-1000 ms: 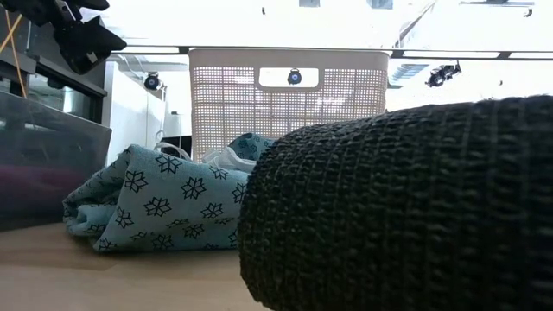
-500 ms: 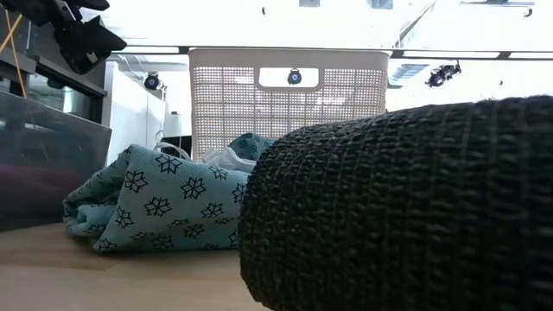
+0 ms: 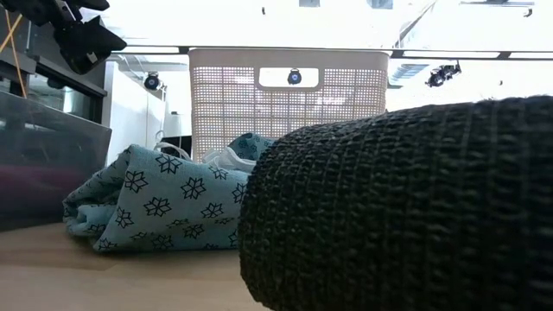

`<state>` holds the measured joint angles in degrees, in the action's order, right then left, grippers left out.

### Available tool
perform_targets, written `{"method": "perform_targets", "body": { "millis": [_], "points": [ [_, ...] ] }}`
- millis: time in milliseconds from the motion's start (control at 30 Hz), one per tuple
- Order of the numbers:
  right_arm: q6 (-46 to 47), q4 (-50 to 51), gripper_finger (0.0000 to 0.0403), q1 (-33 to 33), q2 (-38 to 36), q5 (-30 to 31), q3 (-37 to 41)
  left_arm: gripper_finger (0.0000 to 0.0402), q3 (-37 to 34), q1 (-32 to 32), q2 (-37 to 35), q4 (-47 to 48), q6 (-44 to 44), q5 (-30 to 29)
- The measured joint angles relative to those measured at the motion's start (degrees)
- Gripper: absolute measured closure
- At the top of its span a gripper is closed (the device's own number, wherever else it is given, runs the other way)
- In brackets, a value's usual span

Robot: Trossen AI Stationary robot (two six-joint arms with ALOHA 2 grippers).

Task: Pick & place medical supplies in basket/bin
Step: Put the white gauze into the black bin

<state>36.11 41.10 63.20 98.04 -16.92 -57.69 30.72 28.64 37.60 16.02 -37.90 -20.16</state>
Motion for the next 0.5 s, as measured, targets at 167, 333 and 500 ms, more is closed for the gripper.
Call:
{"method": "perform_targets", "body": {
  "millis": [167, 333, 500],
  "points": [
    [1.54, -0.82, 0.0220, 1.72, 2.05, 0.92, 0.00, 0.0183, 0.00, 0.01, 0.00, -0.01, -0.01, 0.00],
    [2.88, -1.34, 0.0220, 2.92, 3.77, 1.89, -0.04, 0.0183, 0.00, 0.00, 0.00, -0.01, -0.01, 0.00],
    [3.27, -1.33, 0.0220, 2.93, 4.08, 1.78, -0.13, 0.0183, 0.00, 0.01, 0.00, -0.01, -0.01, 0.00]
  ]
}}
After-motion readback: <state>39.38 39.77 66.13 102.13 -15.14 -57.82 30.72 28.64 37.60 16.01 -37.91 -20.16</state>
